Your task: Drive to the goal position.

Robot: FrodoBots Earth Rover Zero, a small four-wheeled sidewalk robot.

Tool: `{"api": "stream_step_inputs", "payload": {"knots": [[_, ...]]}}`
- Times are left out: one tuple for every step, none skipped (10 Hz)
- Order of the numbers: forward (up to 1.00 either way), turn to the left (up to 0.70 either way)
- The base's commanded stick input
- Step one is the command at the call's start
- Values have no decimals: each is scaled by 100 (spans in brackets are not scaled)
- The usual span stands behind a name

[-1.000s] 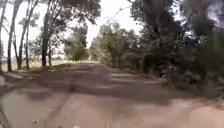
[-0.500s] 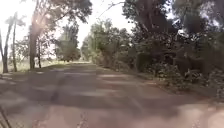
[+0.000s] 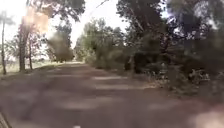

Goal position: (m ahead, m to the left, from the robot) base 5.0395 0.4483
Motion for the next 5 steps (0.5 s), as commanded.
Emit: {"api": "stream_step_inputs", "payload": {"knots": [[100, -6], [100, -6], [100, -6], [100, -5], [100, -5]]}}
